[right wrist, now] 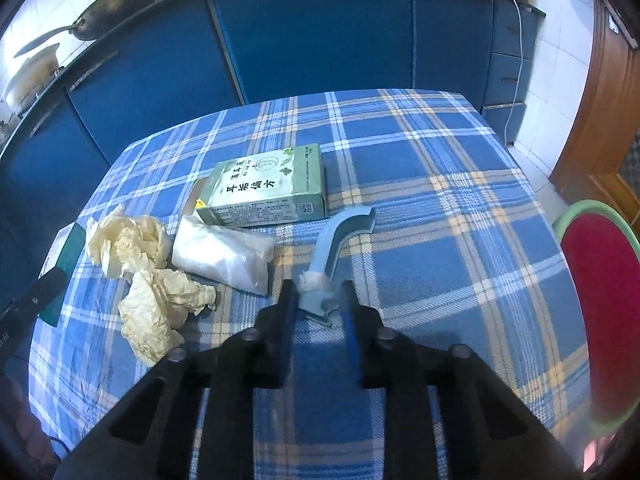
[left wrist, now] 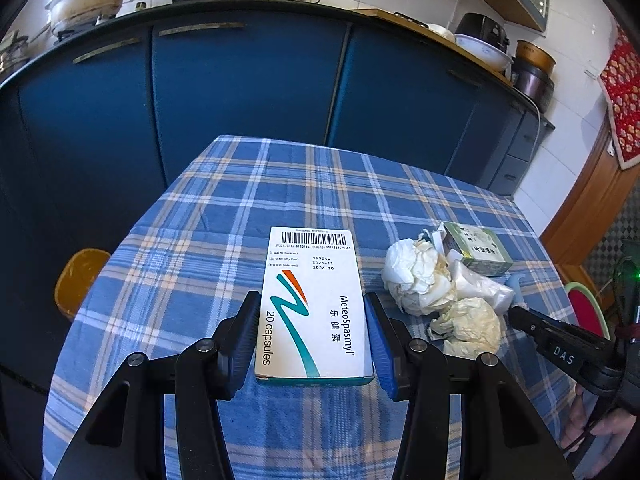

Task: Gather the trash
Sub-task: 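Carry the box and hook over the red bin and open both tools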

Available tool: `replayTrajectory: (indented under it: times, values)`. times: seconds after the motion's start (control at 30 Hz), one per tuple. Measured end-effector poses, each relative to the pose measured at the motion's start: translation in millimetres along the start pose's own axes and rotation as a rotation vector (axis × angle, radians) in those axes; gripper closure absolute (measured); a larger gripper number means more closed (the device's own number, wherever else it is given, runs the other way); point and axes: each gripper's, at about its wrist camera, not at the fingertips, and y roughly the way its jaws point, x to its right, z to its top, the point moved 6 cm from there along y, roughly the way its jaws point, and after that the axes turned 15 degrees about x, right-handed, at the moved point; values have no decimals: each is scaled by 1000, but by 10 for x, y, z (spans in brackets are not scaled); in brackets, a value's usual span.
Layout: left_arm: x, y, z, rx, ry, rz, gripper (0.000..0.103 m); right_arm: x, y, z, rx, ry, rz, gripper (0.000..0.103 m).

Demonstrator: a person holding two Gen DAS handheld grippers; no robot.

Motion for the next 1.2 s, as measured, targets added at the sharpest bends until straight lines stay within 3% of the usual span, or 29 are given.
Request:
replayTrajectory:
  times: [0.67, 1.2]
  values:
    - [499, -373, 93, 37, 43, -105, 51, 265, -811, -80, 112, 101, 36, 79]
    - [1328, -455, 24, 4, 116, -266, 51, 877, -1376, -97, 197, 188, -41, 79]
